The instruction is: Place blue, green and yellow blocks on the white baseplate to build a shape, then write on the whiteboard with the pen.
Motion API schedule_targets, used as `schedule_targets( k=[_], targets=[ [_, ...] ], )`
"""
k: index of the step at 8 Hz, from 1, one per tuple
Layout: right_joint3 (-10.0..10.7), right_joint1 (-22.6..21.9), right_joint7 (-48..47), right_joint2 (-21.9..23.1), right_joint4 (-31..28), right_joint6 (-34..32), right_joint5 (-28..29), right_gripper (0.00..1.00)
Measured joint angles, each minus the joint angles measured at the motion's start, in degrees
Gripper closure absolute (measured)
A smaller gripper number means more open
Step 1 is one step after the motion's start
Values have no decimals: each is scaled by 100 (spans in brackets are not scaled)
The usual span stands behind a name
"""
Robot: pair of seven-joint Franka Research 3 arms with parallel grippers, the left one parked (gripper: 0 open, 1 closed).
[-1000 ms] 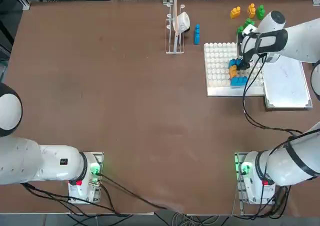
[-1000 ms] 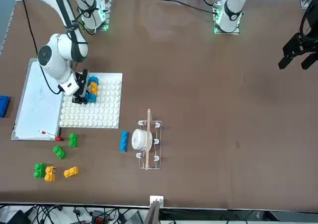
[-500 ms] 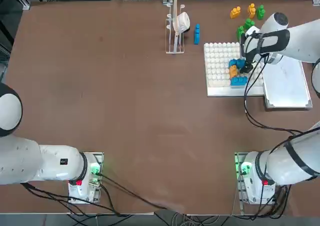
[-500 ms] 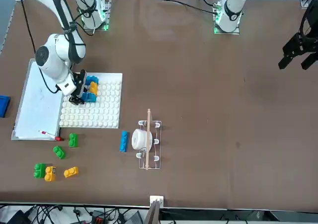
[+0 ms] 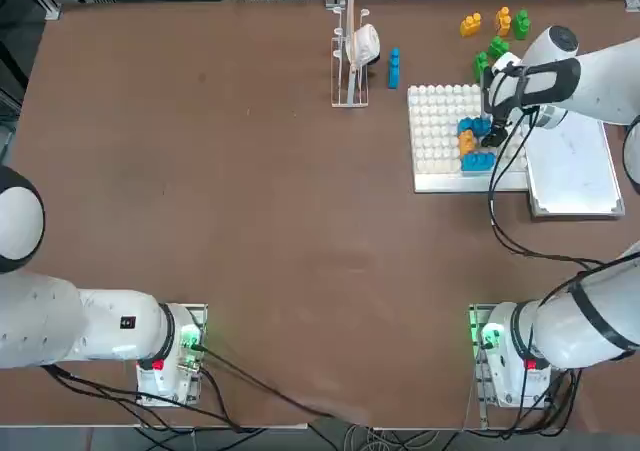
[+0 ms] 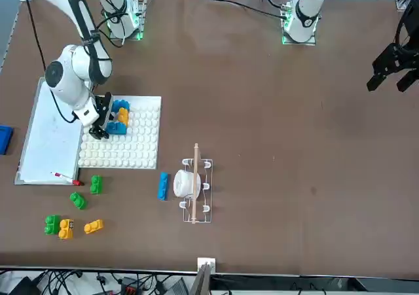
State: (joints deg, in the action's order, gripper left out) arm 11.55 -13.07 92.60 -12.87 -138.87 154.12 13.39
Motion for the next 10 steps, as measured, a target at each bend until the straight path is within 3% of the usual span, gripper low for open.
schedule_targets(
  k=[2, 5, 10],
  targets=[
    [0, 0, 0, 40, 17, 1, 0, 11],
    [4, 1, 0, 341, 34, -143, 1, 1],
    [79, 91, -4, 994, 104, -752, 98, 1]
  ],
)
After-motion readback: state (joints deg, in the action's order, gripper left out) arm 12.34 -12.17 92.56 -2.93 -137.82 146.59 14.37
